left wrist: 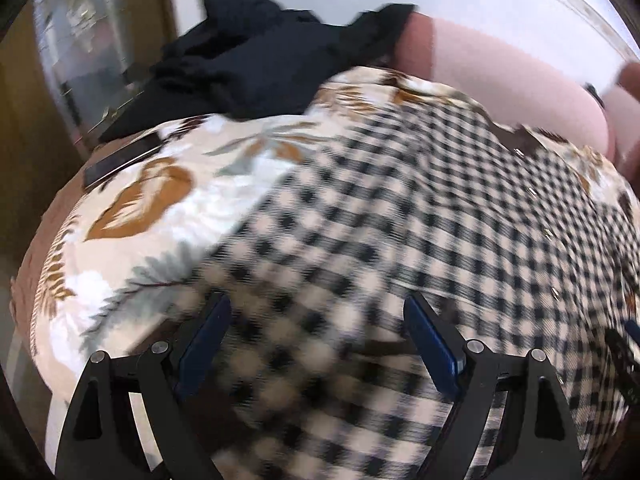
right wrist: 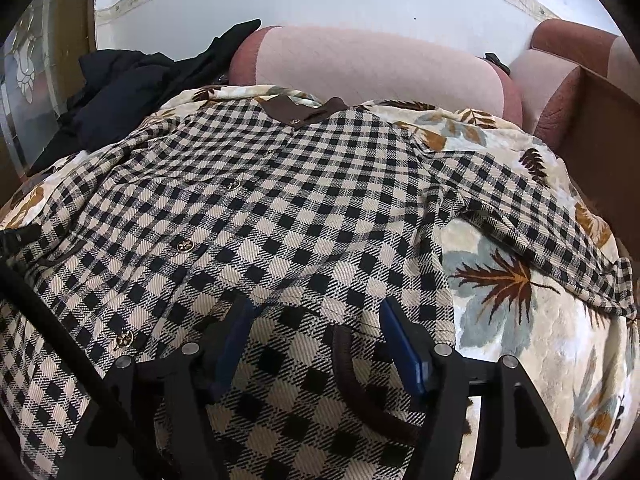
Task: Fold large clothes
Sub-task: 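Grasp the other sleeve's brown cuff with the left gripper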
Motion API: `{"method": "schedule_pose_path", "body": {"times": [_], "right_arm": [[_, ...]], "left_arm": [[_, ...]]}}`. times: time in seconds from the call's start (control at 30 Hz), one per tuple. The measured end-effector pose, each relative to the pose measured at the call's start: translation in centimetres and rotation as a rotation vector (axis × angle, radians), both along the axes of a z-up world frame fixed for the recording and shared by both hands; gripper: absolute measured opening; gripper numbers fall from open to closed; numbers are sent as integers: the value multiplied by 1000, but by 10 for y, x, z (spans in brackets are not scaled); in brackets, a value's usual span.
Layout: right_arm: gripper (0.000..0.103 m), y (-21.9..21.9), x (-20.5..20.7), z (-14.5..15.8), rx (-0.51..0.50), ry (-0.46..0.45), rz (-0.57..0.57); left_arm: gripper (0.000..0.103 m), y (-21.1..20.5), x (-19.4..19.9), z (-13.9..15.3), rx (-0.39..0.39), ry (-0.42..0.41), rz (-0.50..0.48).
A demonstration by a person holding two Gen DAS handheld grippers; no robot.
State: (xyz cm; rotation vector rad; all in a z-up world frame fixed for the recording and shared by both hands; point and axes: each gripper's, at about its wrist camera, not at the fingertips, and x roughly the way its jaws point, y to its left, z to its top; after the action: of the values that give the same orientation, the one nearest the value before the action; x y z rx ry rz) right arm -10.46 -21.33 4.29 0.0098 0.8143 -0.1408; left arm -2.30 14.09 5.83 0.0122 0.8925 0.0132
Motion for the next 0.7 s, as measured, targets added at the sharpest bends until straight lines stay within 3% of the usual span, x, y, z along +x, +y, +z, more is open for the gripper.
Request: {"method": "schedule_pose_path", "body": {"times": [0.1,0.23,0.3,0.43,0.53,0.57,0.6,0.67,0.7], "right_arm": [[70,1,-1,1,-4,-5,1],[70,1,-2,1,-6,-4,1],[70,1,-2,0,-5,-1,0],[70,1,-2,0,-6,-2,2],[70,1,-2,-1,-6,0,5],[70,1,-2,-1,-5,1,6],[70,2,-1,-1,-6,2,7],[70,2,-1,-2,-9,2,9],[70,2,-1,-2,-11,2,9]], "left_arm": [[87,37,8,7,-9,5,79],[87,87,13,6,-98,53,173],[87,100,13,3,-134,77,180],[87,102,17,-10,-105,143,167],[87,96,20,-23,-138,212,117],[76,93,21,-26,-152,223,102],[48,91,21,-27,-167,234,85],[22,87,21,-30,-133,246,95],[15,87,20,-29,-124,237,106]]}}
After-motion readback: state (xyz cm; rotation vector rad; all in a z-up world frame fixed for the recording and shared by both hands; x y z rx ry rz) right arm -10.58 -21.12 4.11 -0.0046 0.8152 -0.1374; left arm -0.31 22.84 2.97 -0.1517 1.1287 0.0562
